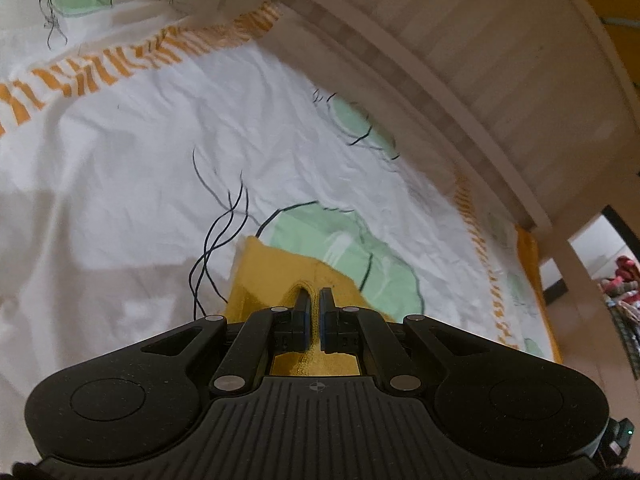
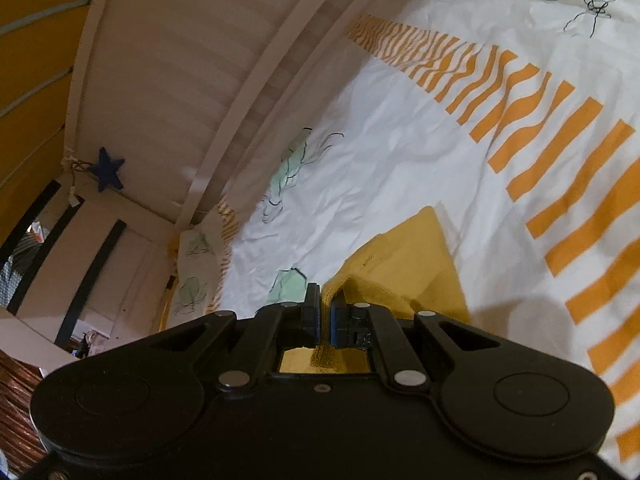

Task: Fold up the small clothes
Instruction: 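Lift the hem with both grippers and fold it over toward the collar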

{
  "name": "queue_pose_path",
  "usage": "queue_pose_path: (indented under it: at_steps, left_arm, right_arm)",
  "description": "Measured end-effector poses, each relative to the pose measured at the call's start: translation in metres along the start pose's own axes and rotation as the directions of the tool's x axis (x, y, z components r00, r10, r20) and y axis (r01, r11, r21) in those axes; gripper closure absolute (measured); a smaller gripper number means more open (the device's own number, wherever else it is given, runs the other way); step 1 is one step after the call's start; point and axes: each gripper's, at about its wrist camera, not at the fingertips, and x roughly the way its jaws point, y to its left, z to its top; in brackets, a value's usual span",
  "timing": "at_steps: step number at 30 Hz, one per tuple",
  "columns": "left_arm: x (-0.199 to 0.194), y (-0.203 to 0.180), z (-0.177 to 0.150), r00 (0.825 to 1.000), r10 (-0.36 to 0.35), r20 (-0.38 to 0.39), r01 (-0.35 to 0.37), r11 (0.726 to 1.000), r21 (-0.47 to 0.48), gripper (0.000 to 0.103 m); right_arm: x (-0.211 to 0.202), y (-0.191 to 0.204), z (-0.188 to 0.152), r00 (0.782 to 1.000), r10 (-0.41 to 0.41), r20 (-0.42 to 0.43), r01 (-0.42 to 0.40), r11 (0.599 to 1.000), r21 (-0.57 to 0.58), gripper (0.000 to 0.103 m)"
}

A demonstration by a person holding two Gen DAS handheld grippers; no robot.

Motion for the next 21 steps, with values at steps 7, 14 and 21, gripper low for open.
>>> queue_pose_path:
  at_steps: [7,14,21]
  left_arm:
    - [0.019,0.017,0.003,1.0,0.025,-0.011,-0.025,1.0,-0.017,0.099]
    - [0.029,0.023,0.007,1.0,0.018,0.003,-0.018,0.999,-0.051,0.099]
    - [0.036,0.03,0.006,1.0,0.021,0.008,-0.02,0.997,-0.078,0.099]
  right_arm:
    - [0.016,-0.014,-0.002,1.0,-0.003,0.009,0.003,1.0,-0.001,0.091]
    - [0.019,-0.022,0.002,0.999,0.006,0.033,-0.007,1.0,0.022,0.091]
    - [0.024,-0.033,0.0,0.999,0.001,0.032,-0.002,0.999,0.041,0.088]
